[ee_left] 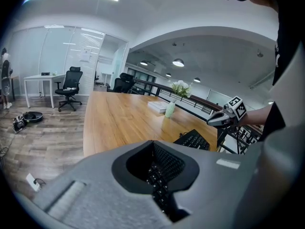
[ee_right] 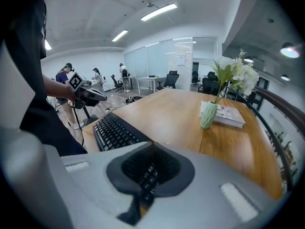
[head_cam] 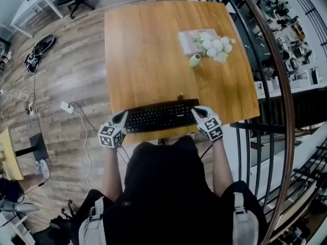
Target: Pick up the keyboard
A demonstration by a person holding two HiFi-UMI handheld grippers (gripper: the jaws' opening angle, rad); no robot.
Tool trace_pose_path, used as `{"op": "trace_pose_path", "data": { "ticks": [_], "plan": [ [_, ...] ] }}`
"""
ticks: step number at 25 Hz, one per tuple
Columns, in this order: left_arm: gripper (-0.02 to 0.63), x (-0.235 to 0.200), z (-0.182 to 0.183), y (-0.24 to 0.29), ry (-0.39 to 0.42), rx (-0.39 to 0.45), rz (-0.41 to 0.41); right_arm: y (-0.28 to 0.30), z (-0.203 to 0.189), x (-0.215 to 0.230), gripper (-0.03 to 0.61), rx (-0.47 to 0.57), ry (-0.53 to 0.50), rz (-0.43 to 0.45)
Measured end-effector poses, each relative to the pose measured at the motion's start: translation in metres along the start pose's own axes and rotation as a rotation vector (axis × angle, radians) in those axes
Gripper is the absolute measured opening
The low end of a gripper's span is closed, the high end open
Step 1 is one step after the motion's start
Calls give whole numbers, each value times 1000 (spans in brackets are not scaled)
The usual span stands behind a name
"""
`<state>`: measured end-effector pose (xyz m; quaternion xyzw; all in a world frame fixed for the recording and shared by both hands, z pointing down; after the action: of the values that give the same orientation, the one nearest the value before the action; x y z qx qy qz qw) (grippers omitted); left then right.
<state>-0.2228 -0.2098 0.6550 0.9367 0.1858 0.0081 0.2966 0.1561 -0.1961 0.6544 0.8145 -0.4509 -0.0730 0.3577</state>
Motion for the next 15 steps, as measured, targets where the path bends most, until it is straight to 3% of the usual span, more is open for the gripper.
{"op": "trace_pose_path", "data": {
  "ticks": [6, 15],
  "plan": [
    [12, -3, -7, 4, 4, -36, -20, 6, -5, 0, 5, -14, 18, -1],
    [14, -11, -31, 4, -84, -91, -35, 20, -17, 7, 5, -55, 38, 25]
  ]
}}
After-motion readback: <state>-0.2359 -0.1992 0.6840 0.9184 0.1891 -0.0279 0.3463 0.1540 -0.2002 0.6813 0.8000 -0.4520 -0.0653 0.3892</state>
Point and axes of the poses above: the fingertips, and each gripper's own axes: y forward along the fingers, x to its right, z out of its top, the point moved 5 cm from there along -y, backward along the fingers, and after that the axes turned 15 degrees about z, right-handed, at the moved point
